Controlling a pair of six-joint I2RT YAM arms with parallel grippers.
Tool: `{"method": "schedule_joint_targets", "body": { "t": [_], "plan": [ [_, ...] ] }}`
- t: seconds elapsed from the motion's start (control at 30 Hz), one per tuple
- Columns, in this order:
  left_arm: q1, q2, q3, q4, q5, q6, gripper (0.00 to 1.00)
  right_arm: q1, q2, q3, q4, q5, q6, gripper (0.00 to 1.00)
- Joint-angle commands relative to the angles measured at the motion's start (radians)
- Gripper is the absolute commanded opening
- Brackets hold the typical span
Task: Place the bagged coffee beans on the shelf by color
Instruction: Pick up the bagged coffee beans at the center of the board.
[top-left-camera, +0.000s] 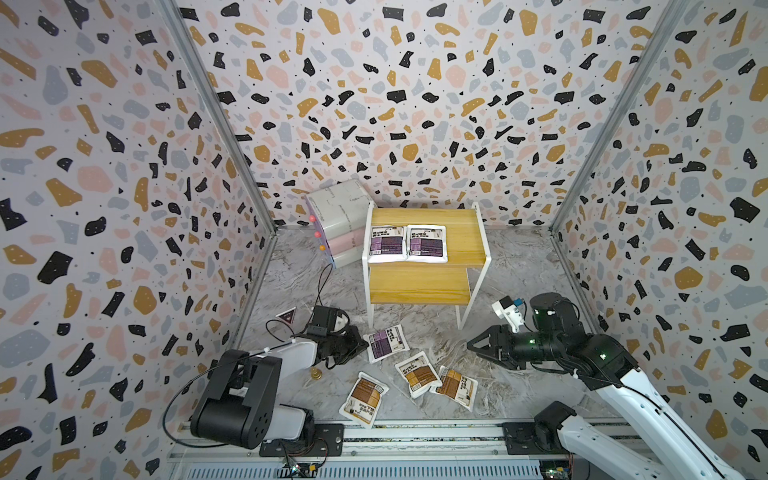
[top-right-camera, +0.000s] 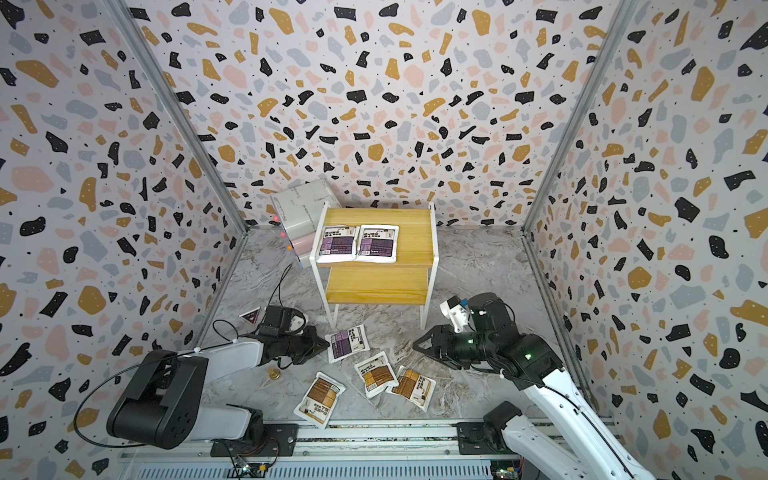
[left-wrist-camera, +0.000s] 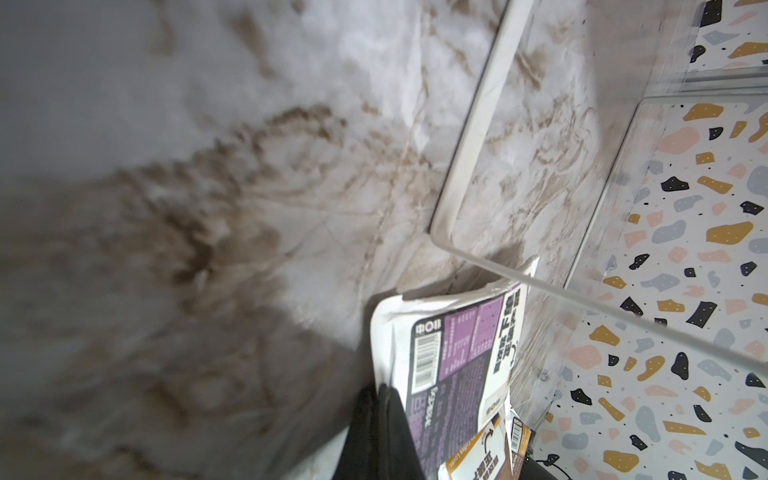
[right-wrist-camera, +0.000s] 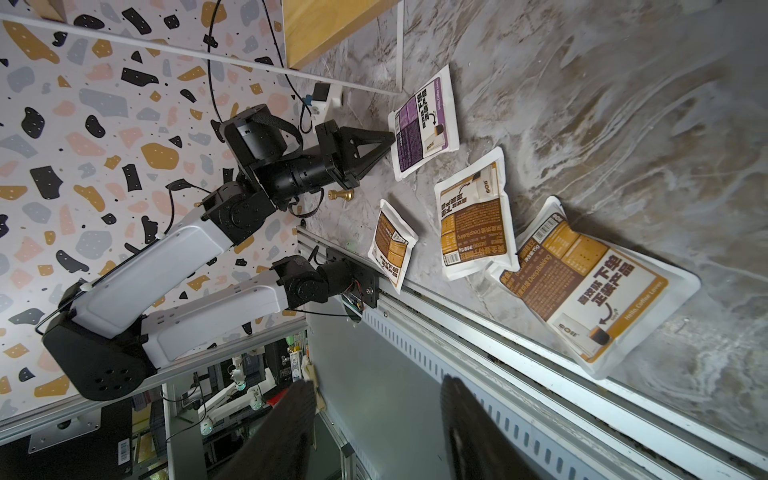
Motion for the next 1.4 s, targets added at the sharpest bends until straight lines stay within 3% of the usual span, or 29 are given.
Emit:
{"method": "schedule_joint_targets", "body": {
  "t": [0.0, 0.4, 0.67, 0.97, 1.37],
  "plan": [
    [0.0, -0.052, -0.017, -0.028, 0.038, -0.097, 0.0, 0.0, 0.0, 0.011, 0.022, 0.014, 0.005, 0.54],
    [-0.001, -0.435, 0.055, -0.25, 0.046, -0.312, 0.0, 0.003, -0.013, -0.026, 0.139, 0.015, 0.075, 0.59],
    [-0.024, -0.628, 0.051, -0.28, -0.008, -0.47, 0.0, 0.017, -0.094, -0.092, 0.291, 0.05, 0.312, 0.8],
    [-0.085, -0.71, 0.147, -0.271, -0.108, -0.549, 0.0, 0.04, -0.178, -0.152, 0.367, 0.201, 0.694, 0.8],
    [-0.289, -0.751, 0.31, -0.325, -0.336, -0.573, 0.0, 0.14, -0.08, -0.139, 0.501, 0.216, 0.929, 0.8]
  ]
}}
